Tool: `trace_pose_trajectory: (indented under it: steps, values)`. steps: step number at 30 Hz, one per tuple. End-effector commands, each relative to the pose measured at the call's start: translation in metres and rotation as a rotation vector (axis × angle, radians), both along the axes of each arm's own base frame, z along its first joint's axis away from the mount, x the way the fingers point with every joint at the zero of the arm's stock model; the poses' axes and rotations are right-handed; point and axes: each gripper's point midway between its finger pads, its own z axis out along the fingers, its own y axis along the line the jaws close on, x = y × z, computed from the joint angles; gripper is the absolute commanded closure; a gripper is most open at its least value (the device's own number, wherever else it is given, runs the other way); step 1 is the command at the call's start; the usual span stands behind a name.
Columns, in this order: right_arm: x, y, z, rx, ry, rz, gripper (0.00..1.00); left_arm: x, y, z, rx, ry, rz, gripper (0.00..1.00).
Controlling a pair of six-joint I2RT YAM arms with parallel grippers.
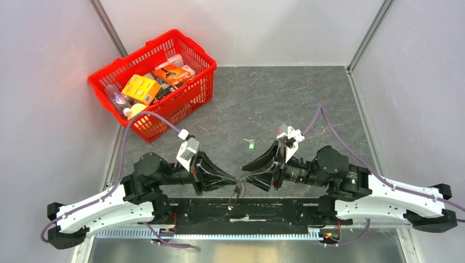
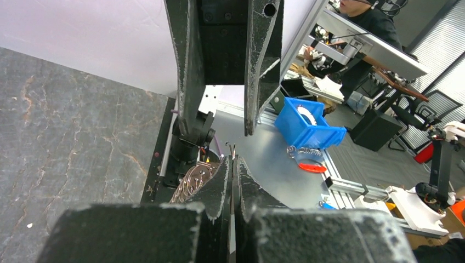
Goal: Put the keys on the keyring
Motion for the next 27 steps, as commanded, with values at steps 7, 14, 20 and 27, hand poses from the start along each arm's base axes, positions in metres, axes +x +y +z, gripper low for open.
trace_pose_trajectory:
  steps: [7, 14, 20, 27]
  values:
    - [0.023, -0.043, 0.001, -0.075, -0.038, -0.173, 0.33, -0.022, 0.010, 0.020, -0.065, -0.056, -0.102, 0.98]
    - [0.084, -0.087, -0.030, -0.361, -0.063, -0.567, 0.23, -0.023, 0.008, 0.012, -0.039, -0.059, -0.116, 0.98]
    - [0.123, -0.077, -0.078, -0.637, -0.079, -0.672, 0.28, -0.020, 0.010, 0.007, -0.027, -0.041, -0.091, 0.98]
    - [0.173, -0.075, -0.130, -0.722, 0.106, -0.650, 0.40, -0.021, 0.017, 0.001, -0.011, -0.043, -0.079, 0.98]
